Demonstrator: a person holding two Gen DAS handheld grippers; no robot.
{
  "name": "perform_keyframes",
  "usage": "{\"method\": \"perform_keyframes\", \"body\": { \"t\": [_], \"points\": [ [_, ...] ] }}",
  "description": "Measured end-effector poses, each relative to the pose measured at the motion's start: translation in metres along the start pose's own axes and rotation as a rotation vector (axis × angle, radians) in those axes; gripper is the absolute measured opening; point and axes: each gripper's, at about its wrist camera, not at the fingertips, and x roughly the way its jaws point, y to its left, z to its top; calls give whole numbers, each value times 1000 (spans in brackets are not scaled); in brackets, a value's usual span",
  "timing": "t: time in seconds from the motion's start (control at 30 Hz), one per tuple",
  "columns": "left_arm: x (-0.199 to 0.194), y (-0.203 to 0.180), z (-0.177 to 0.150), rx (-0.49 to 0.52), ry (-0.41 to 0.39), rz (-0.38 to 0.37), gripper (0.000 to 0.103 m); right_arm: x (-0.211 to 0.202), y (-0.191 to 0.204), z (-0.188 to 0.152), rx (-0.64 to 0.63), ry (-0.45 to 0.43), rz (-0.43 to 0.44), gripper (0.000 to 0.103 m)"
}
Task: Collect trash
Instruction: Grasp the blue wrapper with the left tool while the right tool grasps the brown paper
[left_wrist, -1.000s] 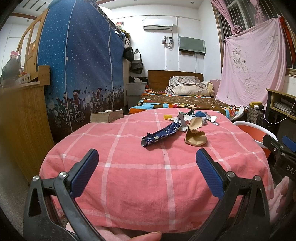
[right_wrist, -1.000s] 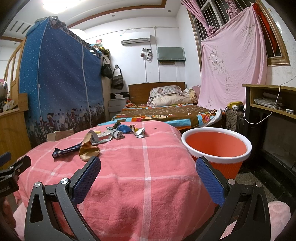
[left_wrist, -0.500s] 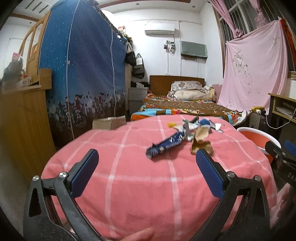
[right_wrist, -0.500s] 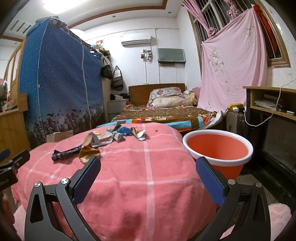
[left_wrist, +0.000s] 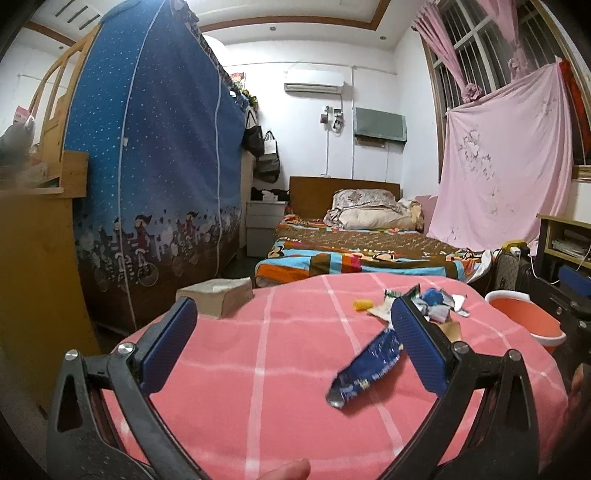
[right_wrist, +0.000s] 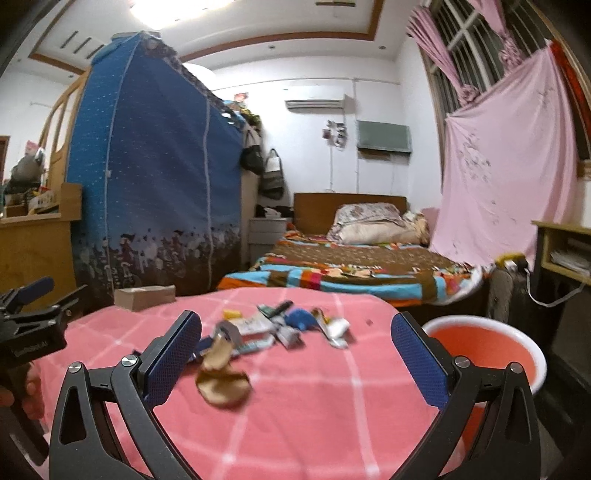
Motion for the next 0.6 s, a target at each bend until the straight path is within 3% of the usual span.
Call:
{"method": "perform_keyframes", "body": {
  "t": [0.13,0.33,0.43,0.6],
  "points": [
    [12,7,-1,-23,30,-34,91,22,10,5,-31,51,37,103],
    [35,5,-11,-44,182,-142,87,54,20,-7,-67,243,94,99],
    [47,0,-17,-40,278,-209,76,66,23,-15,-73,343,123,83],
    [62,-14,-31,16,410,-285,60,77,31,-30,-85,458,185,78]
  ]
}}
